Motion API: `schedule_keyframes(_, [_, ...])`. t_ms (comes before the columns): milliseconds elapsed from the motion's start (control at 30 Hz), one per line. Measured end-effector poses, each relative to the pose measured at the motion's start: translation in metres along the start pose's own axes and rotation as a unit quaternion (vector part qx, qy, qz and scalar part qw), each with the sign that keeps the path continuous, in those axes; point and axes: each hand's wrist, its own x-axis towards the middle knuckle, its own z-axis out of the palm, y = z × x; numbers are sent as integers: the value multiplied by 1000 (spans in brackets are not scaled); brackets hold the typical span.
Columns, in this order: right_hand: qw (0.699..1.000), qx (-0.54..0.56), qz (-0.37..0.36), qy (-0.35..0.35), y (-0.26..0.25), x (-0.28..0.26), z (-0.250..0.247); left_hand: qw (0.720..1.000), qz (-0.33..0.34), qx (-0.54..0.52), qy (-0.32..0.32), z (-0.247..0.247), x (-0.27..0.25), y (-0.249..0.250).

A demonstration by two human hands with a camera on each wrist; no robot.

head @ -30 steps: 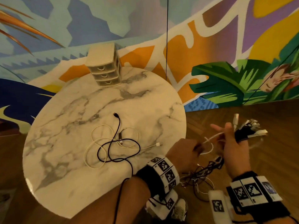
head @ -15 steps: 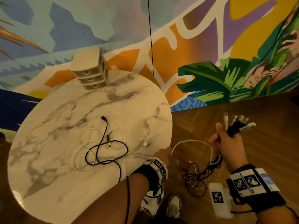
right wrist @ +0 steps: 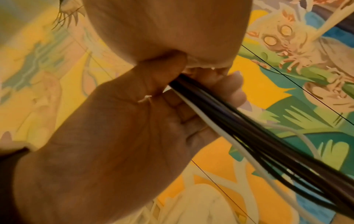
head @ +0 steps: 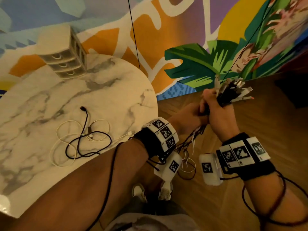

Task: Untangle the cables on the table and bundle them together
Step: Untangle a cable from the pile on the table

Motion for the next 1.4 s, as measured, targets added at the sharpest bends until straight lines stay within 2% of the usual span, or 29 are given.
schedule_keyframes(133, [991,126,33,-44,-9,2,-4,989,-26,-138,43,11,5,16])
schedule_keyframes(233, [962,199,90,-163,5,-3,-7,989,-24,-141,43,1,6,26])
schedule_keyframes(267, [965,149,97,-194,15,-4,-5,989,-17,-140,35,-2,6,31])
schedule_keyframes(333, [973,-32,82,-215,37,-4,0,993,0,-109,42,-8,9,43])
schedule_keyframes(400, [962,-121,89,-228,67,-9,3,997,24,23,68,-15,13,60])
schedule_keyframes(433, [962,-141,111,-207,81,-12,1,990,49,101,82,-19,14,70])
schedule_keyframes(533, [956,-205,186,-102,126,-14,-15,941,146,287,105,-39,13,99])
schedule_keyframes(567, [947,-230,203,-94,140,-14,-22,914,182,347,104,-45,12,105])
schedule_keyframes(633, [924,-269,258,-86,158,-16,-35,836,244,482,100,-50,9,118])
schedule_keyframes(733, [916,-258,303,-53,163,-16,-42,743,328,576,93,-57,6,119])
schedule_keyframes(767, [919,-239,312,-34,162,-12,-41,724,340,594,89,-54,7,112])
schedule_keyframes(800, [927,-203,315,-13,156,-8,-40,717,335,607,76,-49,7,103])
schedule_keyframes(900, [951,-125,282,21,135,2,-34,751,289,590,60,-34,10,59])
schedule_keyframes(967, [963,-86,254,34,114,4,-29,782,229,576,62,-27,12,32])
schedule_keyframes(1033, [976,6,218,28,90,3,-25,843,112,522,63,-21,17,11])
schedule_keyframes(1067, [982,34,186,5,78,3,-24,880,68,465,71,-19,18,3])
schedule_keyframes(1133, [991,10,120,-55,55,3,-20,949,15,299,98,-15,20,-2])
schedule_keyframes(1167, [993,-22,76,-84,46,3,-17,968,-2,227,104,-13,23,1])
schedule_keyframes(1200, [993,-44,33,-107,39,2,-14,978,-14,180,104,-12,25,6])
schedule_keyframes(1267, [992,-32,-28,-118,32,3,-7,981,-21,161,104,-13,28,16])
schedule_keyframes(1333, [993,8,-23,-113,34,4,-2,972,9,207,111,-13,29,24])
schedule_keyframes(1400, [993,1,38,-110,55,3,2,962,50,236,127,-16,30,34])
